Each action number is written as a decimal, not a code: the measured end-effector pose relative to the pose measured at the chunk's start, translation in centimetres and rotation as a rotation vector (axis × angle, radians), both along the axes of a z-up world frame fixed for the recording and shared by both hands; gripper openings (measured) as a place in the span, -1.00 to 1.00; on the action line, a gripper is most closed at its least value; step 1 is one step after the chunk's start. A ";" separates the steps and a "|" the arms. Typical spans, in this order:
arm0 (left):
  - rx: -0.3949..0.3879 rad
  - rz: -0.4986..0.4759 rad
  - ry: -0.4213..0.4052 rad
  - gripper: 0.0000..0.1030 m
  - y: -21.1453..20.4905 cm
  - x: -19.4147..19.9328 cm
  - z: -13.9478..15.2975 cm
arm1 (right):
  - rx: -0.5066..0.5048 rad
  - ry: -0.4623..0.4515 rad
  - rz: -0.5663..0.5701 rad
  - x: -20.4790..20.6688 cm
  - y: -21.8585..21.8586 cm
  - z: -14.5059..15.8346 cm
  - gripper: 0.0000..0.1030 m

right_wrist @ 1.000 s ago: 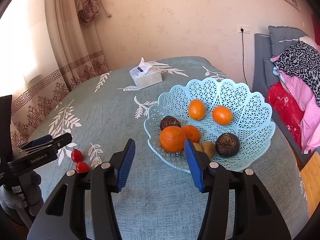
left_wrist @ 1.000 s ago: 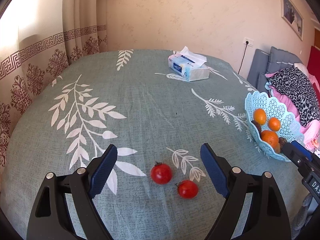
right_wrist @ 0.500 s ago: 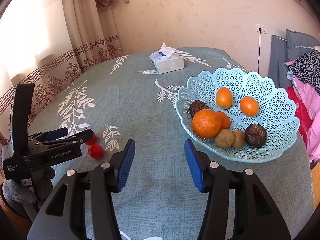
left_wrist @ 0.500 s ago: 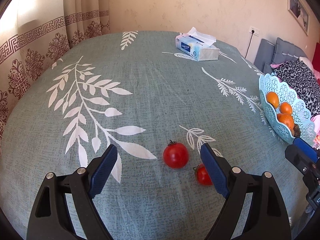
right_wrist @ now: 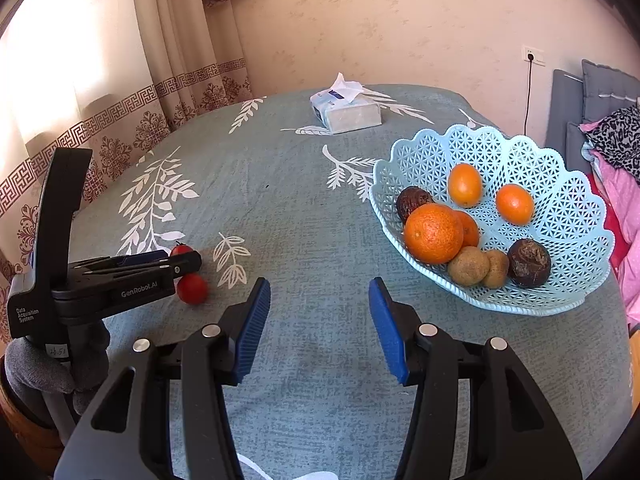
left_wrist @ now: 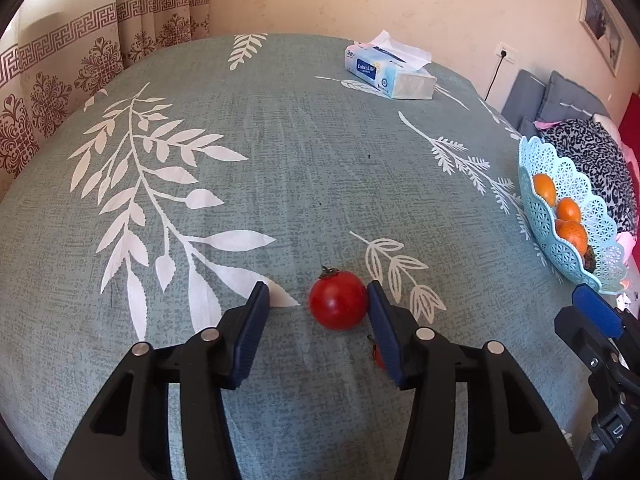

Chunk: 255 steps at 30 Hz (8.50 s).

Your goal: Organize fruits

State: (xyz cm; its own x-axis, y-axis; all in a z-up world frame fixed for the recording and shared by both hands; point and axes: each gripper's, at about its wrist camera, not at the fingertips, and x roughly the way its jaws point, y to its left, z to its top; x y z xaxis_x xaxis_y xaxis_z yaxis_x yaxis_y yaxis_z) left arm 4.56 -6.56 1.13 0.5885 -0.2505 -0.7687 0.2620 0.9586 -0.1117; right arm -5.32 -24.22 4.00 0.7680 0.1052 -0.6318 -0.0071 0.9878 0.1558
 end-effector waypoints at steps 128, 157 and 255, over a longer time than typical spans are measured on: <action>0.016 -0.247 -0.184 -0.45 -11.0 -3.8 6.8 | 0.029 -0.115 -0.383 -3.7 -12.2 2.1 -0.03; -0.049 -0.440 -0.150 -0.07 -21.0 -3.2 6.6 | 0.070 -0.134 -0.420 -4.6 -13.9 2.1 0.02; 0.192 -0.172 -0.328 0.79 -12.9 -5.6 6.6 | -0.038 -0.052 -0.239 -3.0 -8.3 1.0 0.88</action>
